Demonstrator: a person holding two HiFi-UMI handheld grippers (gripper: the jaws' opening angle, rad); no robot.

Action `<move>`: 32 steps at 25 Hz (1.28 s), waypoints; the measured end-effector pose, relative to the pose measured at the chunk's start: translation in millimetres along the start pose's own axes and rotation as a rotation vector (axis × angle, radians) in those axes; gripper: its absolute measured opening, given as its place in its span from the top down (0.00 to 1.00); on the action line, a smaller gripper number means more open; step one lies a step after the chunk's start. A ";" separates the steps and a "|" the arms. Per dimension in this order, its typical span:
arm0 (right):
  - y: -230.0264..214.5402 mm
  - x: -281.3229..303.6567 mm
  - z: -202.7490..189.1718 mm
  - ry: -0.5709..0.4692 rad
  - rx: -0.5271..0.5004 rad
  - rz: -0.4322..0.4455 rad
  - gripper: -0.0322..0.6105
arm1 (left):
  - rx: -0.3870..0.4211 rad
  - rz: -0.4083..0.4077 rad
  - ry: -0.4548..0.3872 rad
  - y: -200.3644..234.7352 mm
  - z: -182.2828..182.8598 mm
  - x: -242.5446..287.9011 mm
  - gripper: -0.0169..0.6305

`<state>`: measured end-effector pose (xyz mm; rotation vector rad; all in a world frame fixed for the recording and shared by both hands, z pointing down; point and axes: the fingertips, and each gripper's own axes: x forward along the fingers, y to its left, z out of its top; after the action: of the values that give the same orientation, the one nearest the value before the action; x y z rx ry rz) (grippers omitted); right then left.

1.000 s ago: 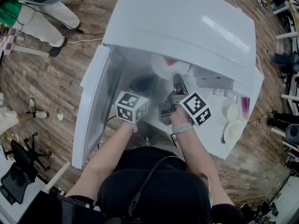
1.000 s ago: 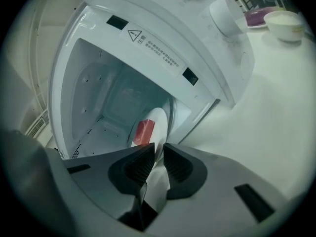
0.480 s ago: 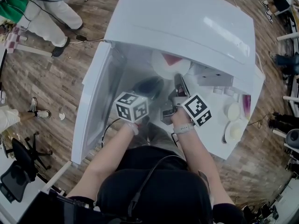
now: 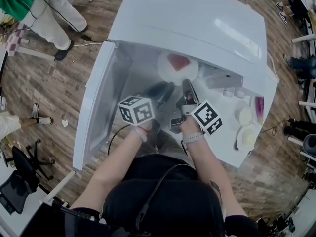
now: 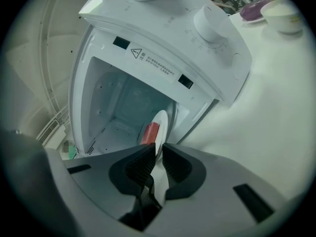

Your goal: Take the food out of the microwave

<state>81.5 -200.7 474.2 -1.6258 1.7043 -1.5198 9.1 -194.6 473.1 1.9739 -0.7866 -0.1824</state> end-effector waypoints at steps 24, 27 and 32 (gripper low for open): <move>-4.0 -13.8 -5.6 0.047 -0.108 0.019 0.84 | -0.295 -0.032 -0.092 2.8 1.9 -0.2 0.88; -3.8 -13.4 -3.2 0.048 -0.179 0.007 0.83 | -0.299 -0.039 -0.087 3.2 1.6 -0.5 0.88; -13.6 -10.9 9.7 0.022 -0.148 -0.008 0.75 | -0.303 -0.050 -0.088 4.3 3.3 -2.4 0.88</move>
<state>99.3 -192.6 477.5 -1.6952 1.8638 -1.4507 3.9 -197.0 474.5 1.7079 -0.7203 -0.3966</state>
